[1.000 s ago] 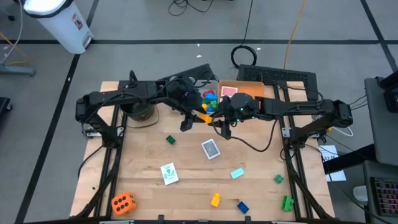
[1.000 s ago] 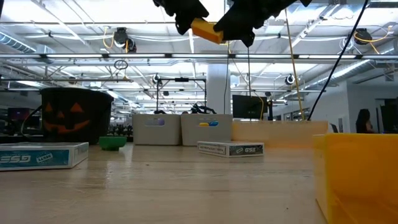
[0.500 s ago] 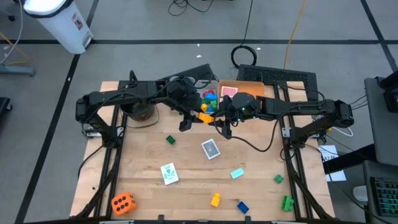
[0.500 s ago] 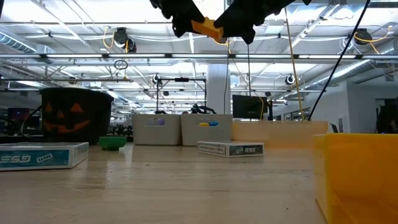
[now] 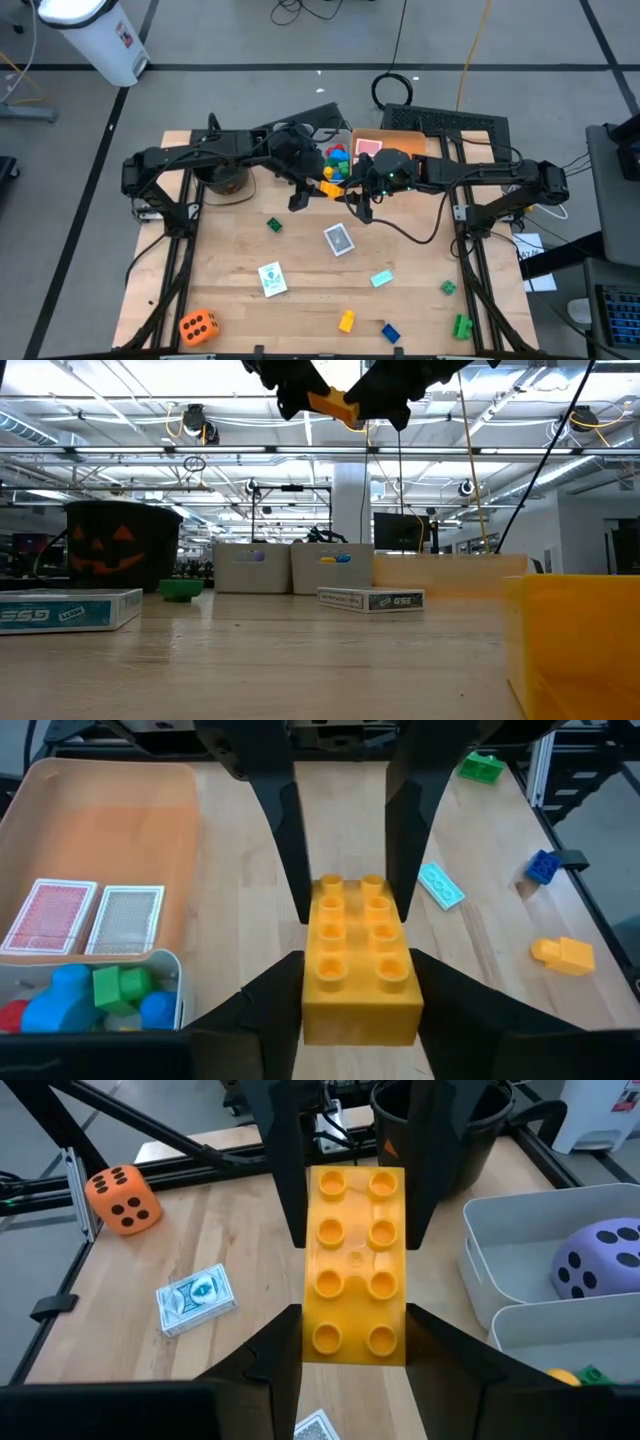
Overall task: Pick & Place Toys
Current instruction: Put the yellow gamepiece into the right gray bin
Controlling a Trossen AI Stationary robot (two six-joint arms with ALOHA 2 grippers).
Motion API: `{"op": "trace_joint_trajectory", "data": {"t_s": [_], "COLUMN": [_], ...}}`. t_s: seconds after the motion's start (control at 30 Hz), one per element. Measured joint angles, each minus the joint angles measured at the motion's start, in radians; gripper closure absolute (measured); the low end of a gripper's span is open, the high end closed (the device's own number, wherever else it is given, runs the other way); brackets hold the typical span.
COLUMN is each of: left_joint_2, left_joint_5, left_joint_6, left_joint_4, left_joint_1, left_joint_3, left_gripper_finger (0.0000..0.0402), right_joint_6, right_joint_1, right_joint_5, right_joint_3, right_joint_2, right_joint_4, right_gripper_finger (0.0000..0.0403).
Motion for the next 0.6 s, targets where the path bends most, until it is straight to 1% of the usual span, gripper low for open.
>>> {"op": "trace_joint_trajectory", "data": {"t_s": [0.13, 0.33, 0.43, 0.53, 0.6], "left_joint_2": [-0.001, -0.001, -0.001, -0.001, -0.001], "left_joint_5": [0.000, 0.011, 0.012, 0.015, 0.016], "left_joint_6": [-0.003, 0.002, 0.005, 0.005, 0.004], "left_joint_4": [0.000, -0.003, -0.003, -0.003, -0.002], "left_joint_1": [0.000, 0.000, 0.000, 0.000, 0.000], "left_joint_3": [0.000, 0.000, 0.000, 0.000, 0.000], "left_gripper_finger": [0.0260, 0.0261, 0.0250, 0.0248, 0.0256], "right_joint_6": [0.000, 0.001, 0.001, 0.004, 0.008], "right_joint_1": [0.000, 0.000, 0.000, 0.000, 0.000], "right_joint_5": [0.000, 0.001, 0.001, 0.000, 0.000], "right_joint_3": [0.000, 0.000, 0.000, 0.000, 0.000], "right_joint_2": [0.000, 0.000, 0.000, 0.000, 0.000], "right_joint_4": [-0.002, -0.001, 0.000, 0.000, 0.000], "right_gripper_finger": [0.0267, 0.0267, 0.0266, 0.0260, 0.0250]}}
